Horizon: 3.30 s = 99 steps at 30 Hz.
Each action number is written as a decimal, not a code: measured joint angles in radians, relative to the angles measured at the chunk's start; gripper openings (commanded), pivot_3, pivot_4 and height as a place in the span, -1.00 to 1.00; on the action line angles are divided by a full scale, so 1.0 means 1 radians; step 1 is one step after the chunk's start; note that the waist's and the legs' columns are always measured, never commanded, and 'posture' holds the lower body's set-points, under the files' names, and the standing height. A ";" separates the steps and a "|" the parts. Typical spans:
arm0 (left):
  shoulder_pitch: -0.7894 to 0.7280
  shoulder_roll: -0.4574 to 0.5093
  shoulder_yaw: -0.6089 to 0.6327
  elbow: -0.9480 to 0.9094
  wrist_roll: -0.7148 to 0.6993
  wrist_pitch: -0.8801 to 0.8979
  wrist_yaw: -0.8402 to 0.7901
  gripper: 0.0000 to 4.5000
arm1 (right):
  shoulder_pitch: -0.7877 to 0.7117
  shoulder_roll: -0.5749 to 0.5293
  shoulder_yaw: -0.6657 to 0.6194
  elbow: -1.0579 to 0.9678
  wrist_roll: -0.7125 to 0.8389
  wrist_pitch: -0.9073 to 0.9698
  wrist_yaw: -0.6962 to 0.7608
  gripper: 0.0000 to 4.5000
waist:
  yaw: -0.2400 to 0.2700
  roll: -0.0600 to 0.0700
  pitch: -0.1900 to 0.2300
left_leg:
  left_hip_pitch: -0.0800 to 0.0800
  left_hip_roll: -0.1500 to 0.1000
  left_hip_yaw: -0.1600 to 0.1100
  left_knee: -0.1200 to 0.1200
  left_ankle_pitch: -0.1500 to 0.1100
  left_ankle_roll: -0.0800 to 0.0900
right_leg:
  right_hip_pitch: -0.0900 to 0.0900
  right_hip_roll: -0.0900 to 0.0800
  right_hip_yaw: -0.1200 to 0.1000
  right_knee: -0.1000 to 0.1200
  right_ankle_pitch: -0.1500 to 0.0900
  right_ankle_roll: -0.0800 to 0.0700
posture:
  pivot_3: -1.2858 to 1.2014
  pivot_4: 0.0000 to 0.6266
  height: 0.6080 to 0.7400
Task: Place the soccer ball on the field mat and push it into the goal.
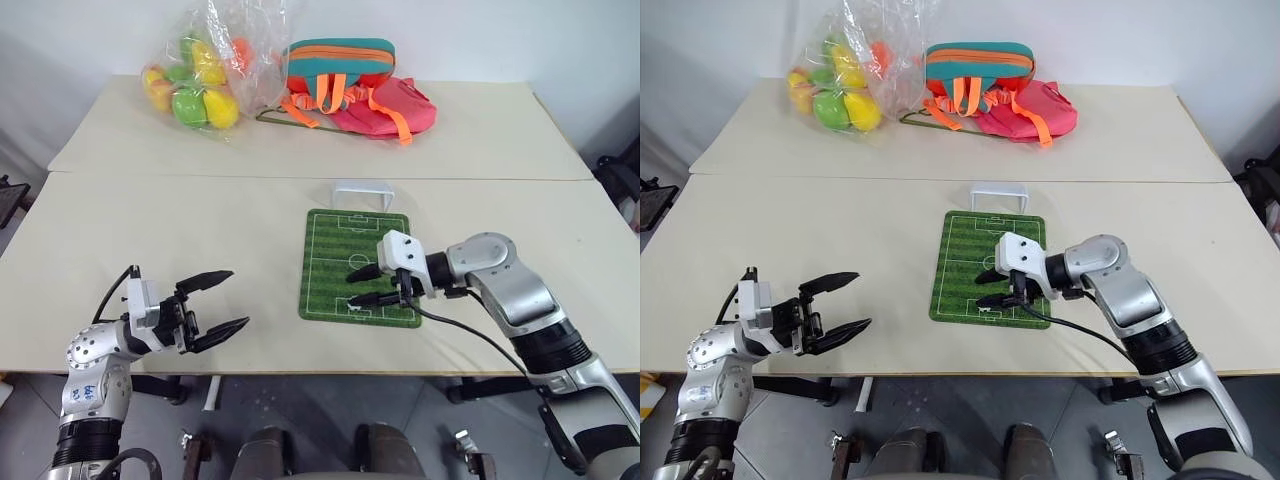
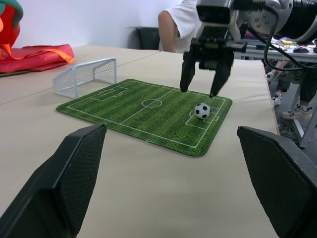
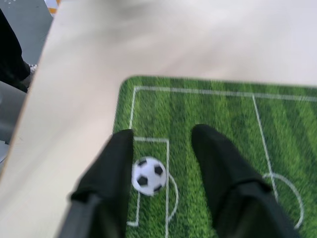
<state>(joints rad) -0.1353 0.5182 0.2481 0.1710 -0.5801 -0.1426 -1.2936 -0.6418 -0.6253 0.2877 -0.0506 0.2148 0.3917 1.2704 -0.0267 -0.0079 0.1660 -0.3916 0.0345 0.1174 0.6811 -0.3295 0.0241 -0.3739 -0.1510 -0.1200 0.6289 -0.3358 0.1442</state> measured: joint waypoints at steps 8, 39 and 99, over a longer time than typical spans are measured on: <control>-0.013 0.002 -0.003 0.004 0.000 0.002 -0.018 1.00 | 0.168 -0.065 0.018 -0.193 0.019 0.065 -0.011 -0.98 | 0.001 0.000 0.000 | 0.000 -0.002 0.000 0.000 -0.001 0.000 | 0.000 0.000 0.000 -0.001 0.000 0.000 | 0.03 -0.52 1.00; -0.087 0.011 -0.010 0.086 0.023 -0.013 -0.004 1.00 | -0.235 0.102 -0.262 0.549 -0.024 -0.232 -0.336 -0.98 | -0.007 0.004 0.003 | 0.000 -0.002 0.001 -0.001 -0.001 0.000 | -0.001 0.000 -0.001 0.000 0.000 0.000 | 0.03 -0.52 1.00; -0.181 -0.267 0.181 0.030 0.352 0.210 1.338 1.00 | 0.220 0.326 -0.726 0.473 -0.028 -0.363 -1.386 0.99 | 0.021 0.002 0.005 | 0.000 -0.001 0.002 0.000 -0.002 0.001 | 0.000 0.000 0.001 0.000 0.000 0.001 | 0.03 -0.52 1.00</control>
<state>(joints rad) -0.3166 0.2514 0.4288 0.2007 -0.2279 0.0676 0.0442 -0.4223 -0.2994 -0.4379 0.4226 0.1869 0.0285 -0.1157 -0.0060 -0.0055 0.1708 -0.3914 0.0330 0.1195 0.6814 -0.3315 0.0248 -0.3740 -0.1513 -0.1187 0.6293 -0.3354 0.1450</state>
